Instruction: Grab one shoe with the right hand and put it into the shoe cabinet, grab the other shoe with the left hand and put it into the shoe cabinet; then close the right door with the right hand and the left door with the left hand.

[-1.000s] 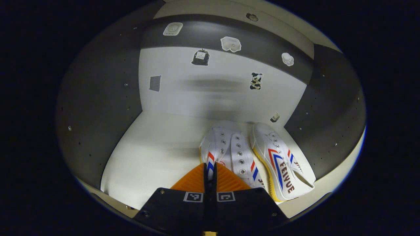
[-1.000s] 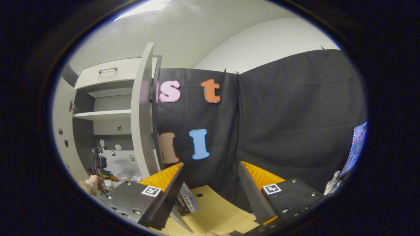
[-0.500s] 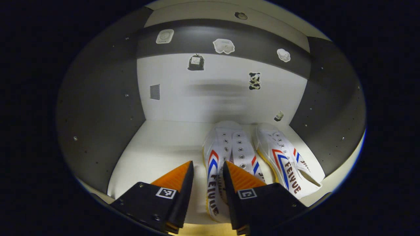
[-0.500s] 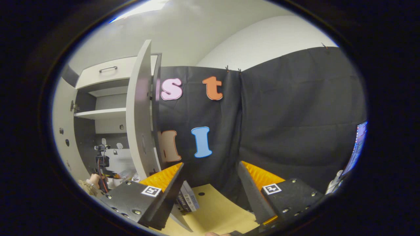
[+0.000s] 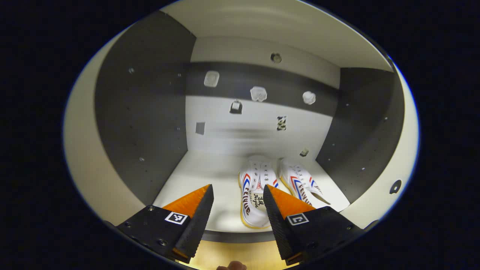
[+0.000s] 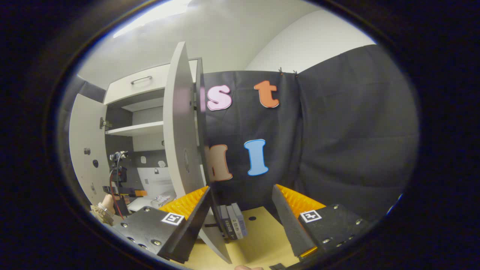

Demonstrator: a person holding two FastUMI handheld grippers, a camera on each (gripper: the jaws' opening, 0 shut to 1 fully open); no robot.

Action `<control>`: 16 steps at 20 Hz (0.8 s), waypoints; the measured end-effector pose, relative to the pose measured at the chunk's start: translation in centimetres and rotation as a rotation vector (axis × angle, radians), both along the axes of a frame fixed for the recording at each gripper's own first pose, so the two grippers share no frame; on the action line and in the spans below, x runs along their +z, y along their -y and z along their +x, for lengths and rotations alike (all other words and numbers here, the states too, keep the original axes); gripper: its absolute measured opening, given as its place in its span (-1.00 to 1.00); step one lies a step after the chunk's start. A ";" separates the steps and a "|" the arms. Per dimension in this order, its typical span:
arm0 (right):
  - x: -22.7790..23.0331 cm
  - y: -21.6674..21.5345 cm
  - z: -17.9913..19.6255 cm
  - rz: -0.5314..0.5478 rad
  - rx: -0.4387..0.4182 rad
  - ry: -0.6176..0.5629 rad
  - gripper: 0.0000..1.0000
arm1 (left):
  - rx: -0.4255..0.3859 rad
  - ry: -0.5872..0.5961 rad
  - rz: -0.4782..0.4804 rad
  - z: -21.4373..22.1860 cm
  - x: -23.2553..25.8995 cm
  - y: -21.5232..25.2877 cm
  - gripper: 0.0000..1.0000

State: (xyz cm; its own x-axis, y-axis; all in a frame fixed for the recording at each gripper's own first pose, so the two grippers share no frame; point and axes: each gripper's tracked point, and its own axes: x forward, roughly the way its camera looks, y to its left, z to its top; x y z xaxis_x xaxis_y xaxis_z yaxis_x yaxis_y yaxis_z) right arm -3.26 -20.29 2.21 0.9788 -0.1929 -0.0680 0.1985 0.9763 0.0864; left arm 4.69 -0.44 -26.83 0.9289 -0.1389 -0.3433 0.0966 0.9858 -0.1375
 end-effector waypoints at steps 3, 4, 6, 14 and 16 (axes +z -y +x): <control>-1.0 -1.6 1.6 0.013 0.076 -0.022 0.87 | -0.009 0.097 0.034 -3.9 4.2 -0.2 0.93; -1.2 -1.9 1.8 0.018 0.093 -0.028 0.93 | -0.015 0.123 0.044 -5.0 5.3 0.0 0.94; -1.7 -2.3 2.1 0.026 0.119 -0.036 0.93 | -0.022 0.161 0.066 -7.2 7.1 0.1 0.92; -2.2 -4.0 2.7 0.080 0.234 -0.062 0.86 | -0.010 0.225 0.069 -13.6 11.1 0.5 1.00; -2.2 -5.5 3.0 0.090 0.270 -0.065 0.97 | -0.006 0.232 0.068 -14.6 11.5 0.4 0.87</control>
State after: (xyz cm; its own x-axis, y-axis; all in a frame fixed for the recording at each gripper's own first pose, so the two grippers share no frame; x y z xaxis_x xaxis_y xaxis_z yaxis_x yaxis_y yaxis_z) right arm -0.29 -14.77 0.04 0.9869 0.0837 -0.1377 -0.0596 0.9835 0.1710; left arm -9.94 -0.88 -15.30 0.9832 -0.1286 -0.1298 0.1238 0.9913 -0.0441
